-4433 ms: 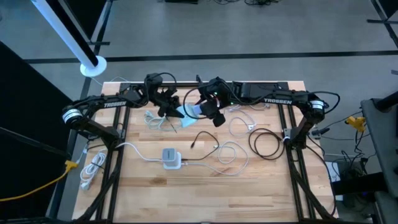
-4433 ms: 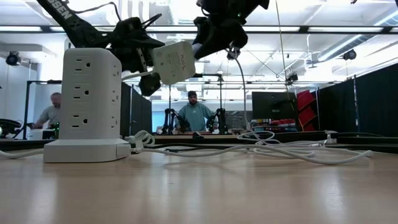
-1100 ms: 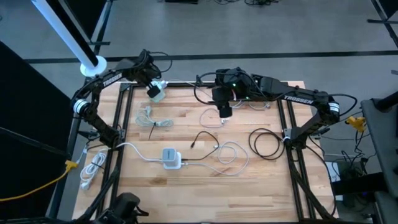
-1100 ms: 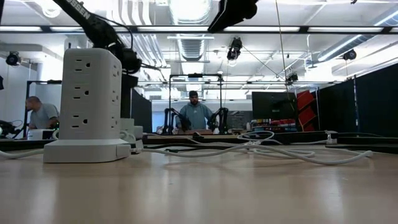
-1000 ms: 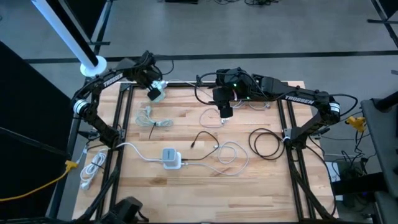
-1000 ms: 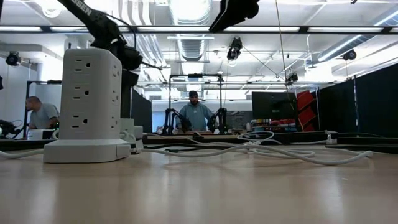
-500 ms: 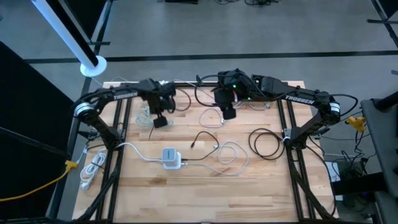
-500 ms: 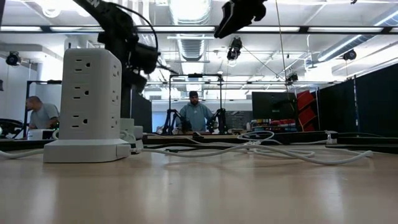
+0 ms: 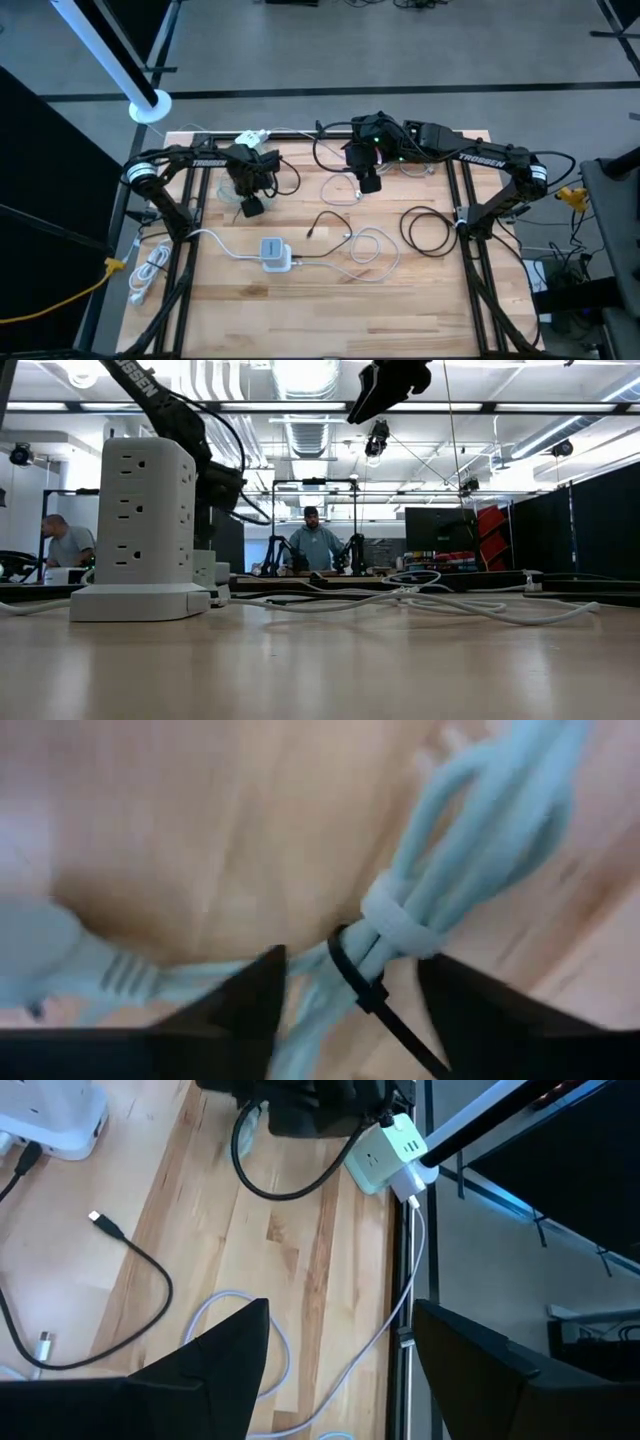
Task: Insert USB
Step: Insert the white charger cable into the black outlet extension
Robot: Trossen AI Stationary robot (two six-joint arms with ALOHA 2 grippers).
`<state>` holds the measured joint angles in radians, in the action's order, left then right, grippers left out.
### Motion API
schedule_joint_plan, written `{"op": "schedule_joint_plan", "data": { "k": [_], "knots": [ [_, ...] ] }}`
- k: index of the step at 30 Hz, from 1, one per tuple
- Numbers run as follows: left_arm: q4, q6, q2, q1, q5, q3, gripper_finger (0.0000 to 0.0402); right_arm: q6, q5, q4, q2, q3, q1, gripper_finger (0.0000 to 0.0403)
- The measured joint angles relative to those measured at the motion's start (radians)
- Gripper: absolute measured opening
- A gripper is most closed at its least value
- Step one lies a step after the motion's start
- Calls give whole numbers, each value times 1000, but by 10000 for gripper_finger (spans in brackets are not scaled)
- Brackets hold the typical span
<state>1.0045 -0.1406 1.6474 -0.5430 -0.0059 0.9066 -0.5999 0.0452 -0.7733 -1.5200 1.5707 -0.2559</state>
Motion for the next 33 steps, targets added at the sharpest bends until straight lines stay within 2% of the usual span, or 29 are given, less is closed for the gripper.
{"op": "schedule_joint_plan", "data": {
  "k": [3, 4, 9, 12, 17, 19, 26, 33],
  "knots": [
    [71, 40, 0, -4, -32, 9, 39, 12, 0, -1, 0, 0, 0, 220],
    [93, 65, 0, -5, -45, 17, 25, 15, 0, -1, 0, 0, 0, 217],
    [245, 120, 1, -5, -53, 89, 24, 14, 0, 0, 0, 0, 0, 208],
    [335, 117, 1, -10, -94, 129, 24, 4, -1, 0, 0, 0, 0, 206],
    [438, -11, 1, -29, -115, 144, 24, 0, -2, 5, 0, 0, 0, 206],
    [455, -51, 1, -37, -141, 144, 24, 1, -3, 5, 0, 0, 0, 206],
    [543, -59, 34, -88, -353, 143, 24, 24, -28, 5, 0, 0, 0, 204],
    [556, -60, 108, -128, -380, 142, 24, 24, -30, 3, -1, 0, 0, 204]
  ]
}}
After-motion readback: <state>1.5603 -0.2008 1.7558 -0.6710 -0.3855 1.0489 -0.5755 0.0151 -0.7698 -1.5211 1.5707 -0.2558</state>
